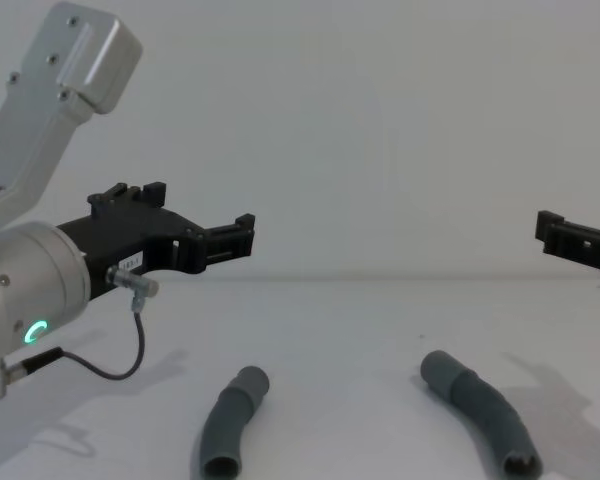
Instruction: Use both hands to pick up one end of the pipe from the table, align the ends, and insert them.
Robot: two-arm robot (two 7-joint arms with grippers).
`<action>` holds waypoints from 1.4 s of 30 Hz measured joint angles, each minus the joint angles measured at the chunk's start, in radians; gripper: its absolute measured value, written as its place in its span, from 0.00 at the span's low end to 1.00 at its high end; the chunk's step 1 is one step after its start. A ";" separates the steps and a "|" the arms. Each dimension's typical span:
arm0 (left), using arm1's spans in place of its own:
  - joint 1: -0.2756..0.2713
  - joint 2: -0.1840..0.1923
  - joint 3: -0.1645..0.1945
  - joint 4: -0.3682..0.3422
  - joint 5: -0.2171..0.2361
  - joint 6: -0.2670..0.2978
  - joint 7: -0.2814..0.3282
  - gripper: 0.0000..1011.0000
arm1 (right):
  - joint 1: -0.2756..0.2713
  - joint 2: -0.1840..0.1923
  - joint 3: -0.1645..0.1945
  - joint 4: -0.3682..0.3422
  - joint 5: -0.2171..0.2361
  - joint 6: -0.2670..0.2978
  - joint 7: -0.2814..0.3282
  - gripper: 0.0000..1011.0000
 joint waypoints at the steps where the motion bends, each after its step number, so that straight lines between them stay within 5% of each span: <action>1: 0.000 0.000 0.000 0.000 0.000 0.000 0.000 0.99 | 0.000 0.000 0.000 0.000 0.000 0.000 0.000 0.99; 42: 0.000 0.000 0.000 0.000 0.000 0.000 0.000 0.99 | 0.000 0.000 0.000 0.000 0.000 0.000 0.000 0.99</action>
